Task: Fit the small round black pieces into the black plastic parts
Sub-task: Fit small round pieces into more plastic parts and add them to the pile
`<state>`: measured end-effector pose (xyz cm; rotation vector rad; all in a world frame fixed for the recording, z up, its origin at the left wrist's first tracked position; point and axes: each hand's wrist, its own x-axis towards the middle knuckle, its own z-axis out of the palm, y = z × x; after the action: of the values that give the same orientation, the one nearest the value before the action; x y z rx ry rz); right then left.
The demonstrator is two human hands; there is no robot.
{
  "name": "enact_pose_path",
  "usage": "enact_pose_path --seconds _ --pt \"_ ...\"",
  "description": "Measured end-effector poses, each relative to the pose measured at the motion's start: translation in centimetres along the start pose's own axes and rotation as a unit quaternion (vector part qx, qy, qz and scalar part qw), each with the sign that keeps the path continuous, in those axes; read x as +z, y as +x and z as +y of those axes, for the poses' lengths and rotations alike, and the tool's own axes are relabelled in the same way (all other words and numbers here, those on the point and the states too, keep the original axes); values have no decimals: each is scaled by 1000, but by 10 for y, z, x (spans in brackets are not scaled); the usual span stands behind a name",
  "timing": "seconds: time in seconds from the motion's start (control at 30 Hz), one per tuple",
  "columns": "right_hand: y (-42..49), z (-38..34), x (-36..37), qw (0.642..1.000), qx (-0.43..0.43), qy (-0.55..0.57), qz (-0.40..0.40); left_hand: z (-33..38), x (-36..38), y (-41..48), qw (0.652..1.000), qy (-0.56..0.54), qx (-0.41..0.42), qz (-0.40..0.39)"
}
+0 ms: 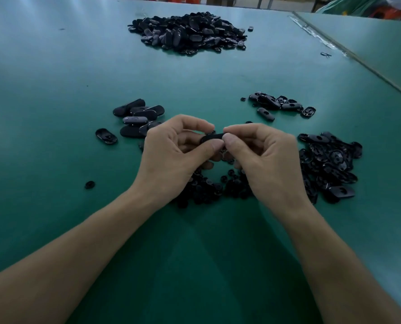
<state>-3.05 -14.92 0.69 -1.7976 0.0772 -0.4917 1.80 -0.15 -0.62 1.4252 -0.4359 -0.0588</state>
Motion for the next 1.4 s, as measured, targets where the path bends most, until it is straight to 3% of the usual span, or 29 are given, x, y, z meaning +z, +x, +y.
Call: enact_pose_path --seconds 0.3,0.4,0.5,0.6,1.4 --pt "-1 2 -2 1000 17 -1 19 -5 -3 6 1000 -26 -4 8" --pt "-3 5 -2 990 -20 -130 41 -5 -4 8 1000 -23 5 17" --pt "-6 8 -1 942 -51 -332 4 -4 -5 8 999 -25 6 34" --pt "-6 8 -3 907 -32 -420 -27 -3 -5 8 999 -25 5 43" --pt "-1 3 4 910 41 -410 -41 -8 -7 9 998 -18 -8 59"
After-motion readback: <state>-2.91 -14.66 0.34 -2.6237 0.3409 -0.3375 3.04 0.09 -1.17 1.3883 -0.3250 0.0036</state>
